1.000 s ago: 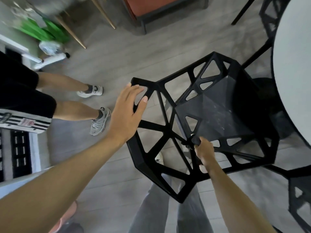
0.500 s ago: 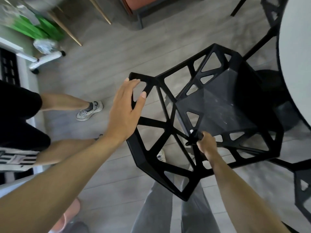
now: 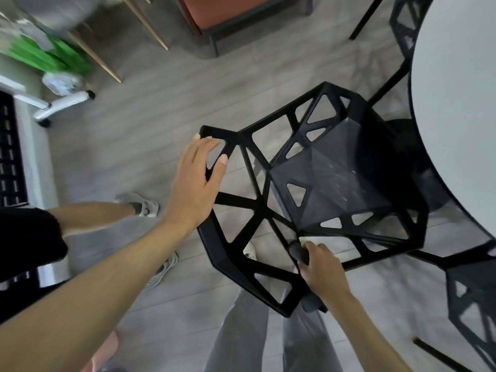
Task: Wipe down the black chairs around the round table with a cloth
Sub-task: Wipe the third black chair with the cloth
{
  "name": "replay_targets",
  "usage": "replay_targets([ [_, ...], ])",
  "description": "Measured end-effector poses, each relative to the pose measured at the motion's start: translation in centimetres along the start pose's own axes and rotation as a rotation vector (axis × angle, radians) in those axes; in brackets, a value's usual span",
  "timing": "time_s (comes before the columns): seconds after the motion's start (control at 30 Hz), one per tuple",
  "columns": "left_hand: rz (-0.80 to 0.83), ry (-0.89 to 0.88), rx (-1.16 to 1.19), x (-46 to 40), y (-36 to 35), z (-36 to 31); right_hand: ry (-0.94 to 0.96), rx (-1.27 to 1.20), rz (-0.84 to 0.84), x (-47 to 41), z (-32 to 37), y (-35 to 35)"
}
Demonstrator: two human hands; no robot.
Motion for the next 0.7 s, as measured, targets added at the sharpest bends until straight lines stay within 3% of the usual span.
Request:
replay_targets([
  [0.1,-0.003,0.002,0.005,0.0,-0.1,0.1,-0.018,-0.262,-0.102,-3.2,2.3,-0.6],
  [0.27,0.003,0.003,-0.016,-0.1,0.0,0.4,0.118,-0.491,-0.222,-9.4,7.5,-1.5],
  [0.4,0.004,-0.002,-0.027,0.0,0.0,0.3,0.156,-0.345,-0.258,-10.9,6.1,-2.5],
  [0.53,0.007,-0.005,-0.020,0.0,0.0,0.2,-0.092,-0.089,-0.074,-11.6,-1.6,-3.6],
  [0.6,0.001,-0.005,-0.015,-0.1,0.1,0.3,-0.184,-0.106,-0.043,-11.5,-3.9,-3.8],
  [0.7,-0.004,-0.003,-0.001,-0.1,0.0,0.4,-0.098,-0.169,-0.060,-11.6,-1.4,-3.3],
])
Point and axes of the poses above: each hand's wrist, its own x-axis away from the middle knuckle, its own y-axis out of the back of the hand, z = x × y, the point moved 3 cm from there along -x, towards the middle knuckle
